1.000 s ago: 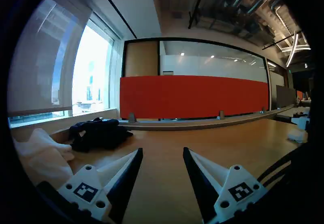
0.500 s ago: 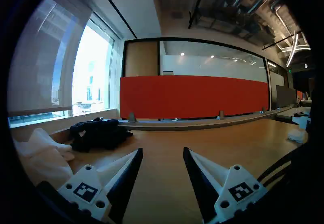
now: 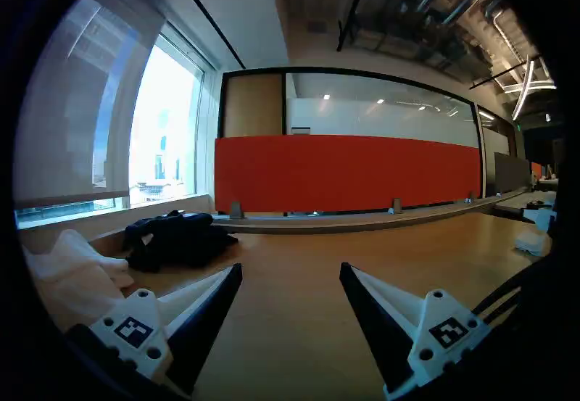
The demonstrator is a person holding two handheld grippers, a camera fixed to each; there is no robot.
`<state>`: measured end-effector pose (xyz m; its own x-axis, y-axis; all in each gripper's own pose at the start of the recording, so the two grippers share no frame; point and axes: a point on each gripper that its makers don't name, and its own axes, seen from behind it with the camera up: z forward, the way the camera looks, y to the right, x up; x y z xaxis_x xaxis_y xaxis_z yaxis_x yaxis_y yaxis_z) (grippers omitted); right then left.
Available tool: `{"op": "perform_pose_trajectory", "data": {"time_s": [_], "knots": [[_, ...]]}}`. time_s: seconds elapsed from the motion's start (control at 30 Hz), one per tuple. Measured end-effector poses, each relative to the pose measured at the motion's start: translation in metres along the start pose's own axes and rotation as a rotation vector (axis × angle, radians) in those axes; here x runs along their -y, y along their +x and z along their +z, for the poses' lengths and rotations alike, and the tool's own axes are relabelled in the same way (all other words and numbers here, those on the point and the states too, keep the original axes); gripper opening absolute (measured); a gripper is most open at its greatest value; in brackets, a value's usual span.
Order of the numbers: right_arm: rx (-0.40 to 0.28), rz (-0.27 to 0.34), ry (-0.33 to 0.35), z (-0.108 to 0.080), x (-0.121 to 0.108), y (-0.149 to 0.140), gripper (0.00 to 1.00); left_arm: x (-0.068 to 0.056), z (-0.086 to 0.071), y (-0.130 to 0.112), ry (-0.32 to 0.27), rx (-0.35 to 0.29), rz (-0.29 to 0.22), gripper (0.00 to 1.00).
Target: Fold towel
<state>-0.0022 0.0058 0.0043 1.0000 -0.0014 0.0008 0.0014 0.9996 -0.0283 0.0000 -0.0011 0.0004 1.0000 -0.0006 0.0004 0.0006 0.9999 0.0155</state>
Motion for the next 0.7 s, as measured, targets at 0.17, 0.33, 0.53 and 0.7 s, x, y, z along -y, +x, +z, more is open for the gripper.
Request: {"op": "perform_pose_trajectory", "data": {"time_s": [0.17,0.33,0.53,0.7], "knots": [[0.0,0.0,0.0,-0.0003,-0.0004,0.0009,1.0,0.0003,0.0,-0.0001,0.0,0.0,0.0,1.0],[0.0,0.0,0.0,-0.0005,-0.0004,0.0015,1.0,0.0003,-0.0001,-0.0002,0.0,0.0,0.0,1.0],[0.0,0.001,0.0,-0.0008,-0.0001,0.0018,1.0,0.0004,-0.0003,-0.0004,0.0,0.0,0.0,1.0],[0.0,0.001,0.0,-0.001,0.0,0.0018,1.0,0.0003,0.0,-0.0003,0.0,0.0,0.0,1.0]]}}
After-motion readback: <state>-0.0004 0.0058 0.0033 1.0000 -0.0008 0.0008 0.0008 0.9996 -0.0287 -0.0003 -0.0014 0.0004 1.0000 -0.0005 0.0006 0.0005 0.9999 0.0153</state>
